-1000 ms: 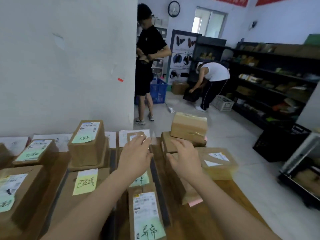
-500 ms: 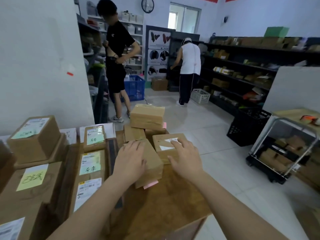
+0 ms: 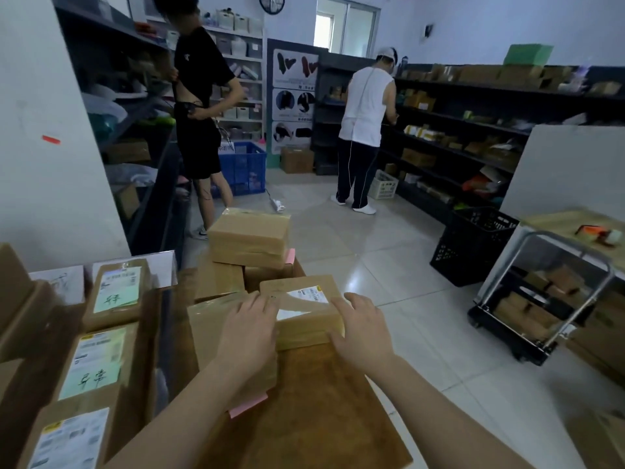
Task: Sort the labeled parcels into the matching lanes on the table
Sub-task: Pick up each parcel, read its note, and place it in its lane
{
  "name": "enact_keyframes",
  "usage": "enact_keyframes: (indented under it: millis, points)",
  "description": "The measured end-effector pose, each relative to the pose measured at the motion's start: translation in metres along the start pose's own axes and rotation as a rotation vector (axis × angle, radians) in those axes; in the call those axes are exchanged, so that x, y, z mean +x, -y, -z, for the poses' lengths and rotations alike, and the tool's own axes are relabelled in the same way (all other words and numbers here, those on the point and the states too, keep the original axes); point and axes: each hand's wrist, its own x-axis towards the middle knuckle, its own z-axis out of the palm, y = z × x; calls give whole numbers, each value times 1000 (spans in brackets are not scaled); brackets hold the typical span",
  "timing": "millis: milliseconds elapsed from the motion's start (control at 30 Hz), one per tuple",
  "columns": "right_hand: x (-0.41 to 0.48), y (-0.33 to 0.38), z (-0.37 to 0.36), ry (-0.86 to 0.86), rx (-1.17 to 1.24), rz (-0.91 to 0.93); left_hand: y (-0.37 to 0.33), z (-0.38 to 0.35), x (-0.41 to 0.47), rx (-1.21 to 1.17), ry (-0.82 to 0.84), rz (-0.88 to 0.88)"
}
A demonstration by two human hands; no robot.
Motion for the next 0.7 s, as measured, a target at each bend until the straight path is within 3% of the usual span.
enact_keyframes:
  millis: [300, 567, 700]
  points:
    - [59, -40, -39, 124, 1, -15, 2, -53, 65, 34, 150, 10]
    - [101, -61, -68, 295, 53, -4, 2, -81, 86, 33, 379, 174]
    - [113, -63, -86, 369, 175, -30, -2, -83, 91, -79, 408, 269]
